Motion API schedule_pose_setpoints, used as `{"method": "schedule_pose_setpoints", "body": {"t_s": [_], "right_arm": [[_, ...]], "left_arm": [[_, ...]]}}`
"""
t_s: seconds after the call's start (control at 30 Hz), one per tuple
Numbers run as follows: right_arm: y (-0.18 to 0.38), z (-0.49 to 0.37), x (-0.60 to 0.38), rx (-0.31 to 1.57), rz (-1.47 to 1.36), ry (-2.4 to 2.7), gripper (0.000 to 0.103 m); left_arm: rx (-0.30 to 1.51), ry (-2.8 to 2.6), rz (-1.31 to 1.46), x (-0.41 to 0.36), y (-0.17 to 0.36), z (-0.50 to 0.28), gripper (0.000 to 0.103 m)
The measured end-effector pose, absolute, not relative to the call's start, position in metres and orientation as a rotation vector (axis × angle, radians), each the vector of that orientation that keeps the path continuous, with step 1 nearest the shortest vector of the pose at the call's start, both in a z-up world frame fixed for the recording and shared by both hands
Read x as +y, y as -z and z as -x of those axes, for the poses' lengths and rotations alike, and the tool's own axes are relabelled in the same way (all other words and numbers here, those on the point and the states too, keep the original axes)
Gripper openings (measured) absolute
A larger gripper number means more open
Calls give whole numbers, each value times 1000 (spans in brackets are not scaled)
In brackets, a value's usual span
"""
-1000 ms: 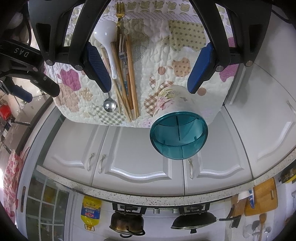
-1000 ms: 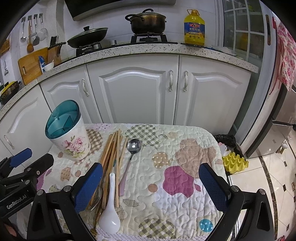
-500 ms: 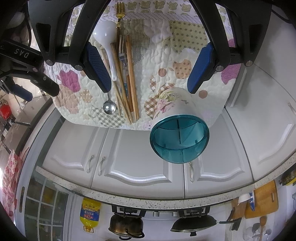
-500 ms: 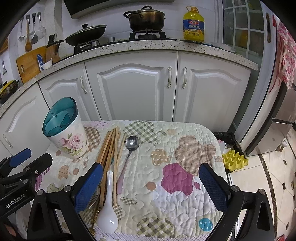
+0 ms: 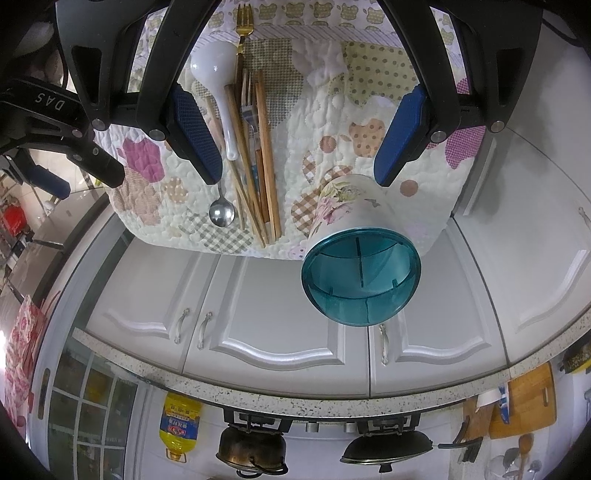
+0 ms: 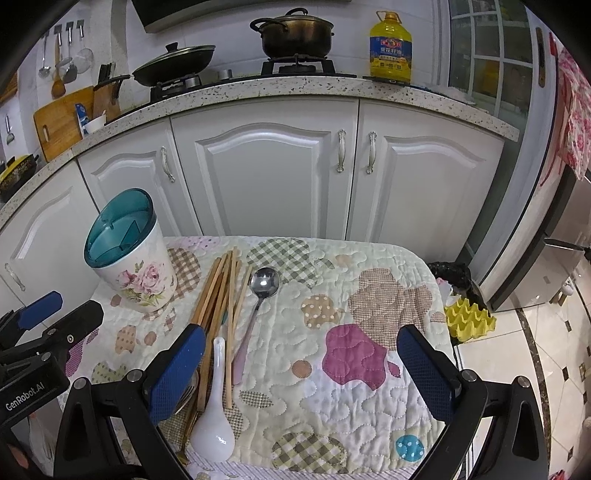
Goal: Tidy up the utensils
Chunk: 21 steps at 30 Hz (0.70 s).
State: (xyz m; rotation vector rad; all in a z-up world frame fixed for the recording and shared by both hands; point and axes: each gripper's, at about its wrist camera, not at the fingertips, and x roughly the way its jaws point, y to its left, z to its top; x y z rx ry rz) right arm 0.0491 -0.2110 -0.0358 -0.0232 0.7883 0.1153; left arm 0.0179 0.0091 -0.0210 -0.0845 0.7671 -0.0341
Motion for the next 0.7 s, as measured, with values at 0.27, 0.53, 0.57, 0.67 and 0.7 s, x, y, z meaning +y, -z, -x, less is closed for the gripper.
{"method": "schedule_pose_setpoints", "body": {"t_s": [0.27,0.53,0.57,0.67,0.7], "right_arm": [[36,-50,-212,793,15,-118,103],[42,-53,-210,820,4,-144,103],[43,-53,-210,822,3,-145,103],[45,-54,-210,832,-1,-148,103],[46,-54,-210,834,-1,-149,103]], "left_arm": [[775,32,80,7,21,-19,85],[784,32,89,10,24,-21,85],[786,32,89,10,24,-21,85],[789,31,90,10,26,-21,85],[790,31,91,11,26,-22,85]]}}
